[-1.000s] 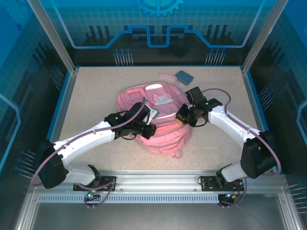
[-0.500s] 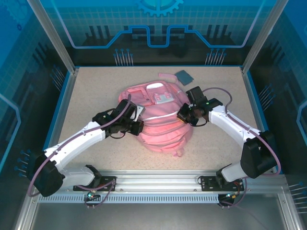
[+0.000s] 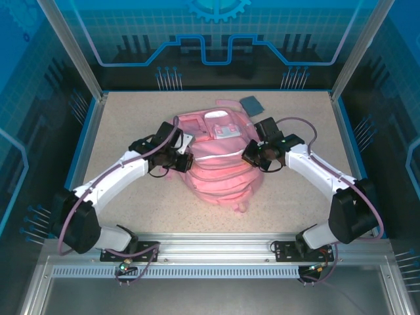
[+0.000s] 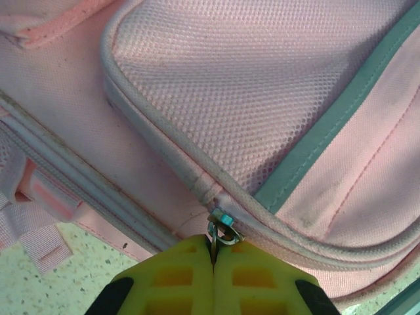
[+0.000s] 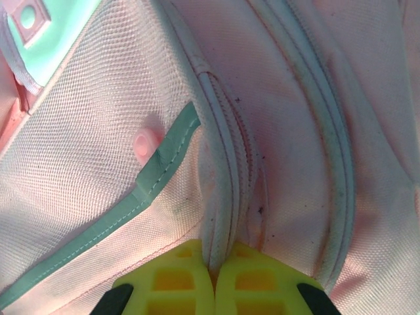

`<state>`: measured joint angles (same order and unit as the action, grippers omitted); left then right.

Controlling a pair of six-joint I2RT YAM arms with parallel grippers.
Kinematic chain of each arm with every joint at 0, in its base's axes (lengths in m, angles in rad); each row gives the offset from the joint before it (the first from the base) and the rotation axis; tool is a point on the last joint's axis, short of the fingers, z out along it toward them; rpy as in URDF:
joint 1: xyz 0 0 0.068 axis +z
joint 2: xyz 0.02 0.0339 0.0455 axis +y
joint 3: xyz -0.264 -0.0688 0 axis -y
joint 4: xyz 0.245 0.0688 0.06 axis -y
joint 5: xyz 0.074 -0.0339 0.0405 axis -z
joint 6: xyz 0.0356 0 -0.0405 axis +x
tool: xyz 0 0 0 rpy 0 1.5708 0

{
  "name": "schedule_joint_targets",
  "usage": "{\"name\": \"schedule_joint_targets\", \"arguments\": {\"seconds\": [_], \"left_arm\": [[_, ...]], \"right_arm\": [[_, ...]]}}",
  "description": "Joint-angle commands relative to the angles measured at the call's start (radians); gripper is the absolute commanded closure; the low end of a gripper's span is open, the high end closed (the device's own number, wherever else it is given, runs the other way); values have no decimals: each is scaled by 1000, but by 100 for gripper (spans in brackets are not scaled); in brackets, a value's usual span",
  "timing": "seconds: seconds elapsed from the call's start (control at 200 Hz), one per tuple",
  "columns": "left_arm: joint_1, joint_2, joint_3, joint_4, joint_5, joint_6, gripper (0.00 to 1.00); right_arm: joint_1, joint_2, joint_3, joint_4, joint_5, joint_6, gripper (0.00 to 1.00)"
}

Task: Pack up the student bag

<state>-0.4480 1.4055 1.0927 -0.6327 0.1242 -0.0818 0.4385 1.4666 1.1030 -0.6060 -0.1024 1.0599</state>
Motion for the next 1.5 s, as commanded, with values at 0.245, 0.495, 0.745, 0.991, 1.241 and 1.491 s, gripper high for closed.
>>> {"name": "schedule_joint_targets", "arguments": {"seconds": [0.245, 0.495, 0.745, 0.991, 1.241, 1.491], "left_arm": [[68, 60, 111, -65, -205, 65, 100], [141, -104, 23, -84, -257, -33, 100], [177, -182, 1, -108, -251, -98, 58], [190, -259, 32, -113, -223, -184, 19], [198, -329, 11, -101, -220, -315, 6], [207, -365, -15, -71, -158, -355, 1]], "right_arm": [[60, 90, 97, -58, -15, -120, 100], [172, 188, 179, -1, -89, -132, 100], [213, 196, 225, 23, -65, -158, 64], [126, 126, 282, -72, 145, -271, 25], [-77, 203, 311, 14, 150, -326, 22], [-189, 492, 556, 65, 79, -341, 32]]}}
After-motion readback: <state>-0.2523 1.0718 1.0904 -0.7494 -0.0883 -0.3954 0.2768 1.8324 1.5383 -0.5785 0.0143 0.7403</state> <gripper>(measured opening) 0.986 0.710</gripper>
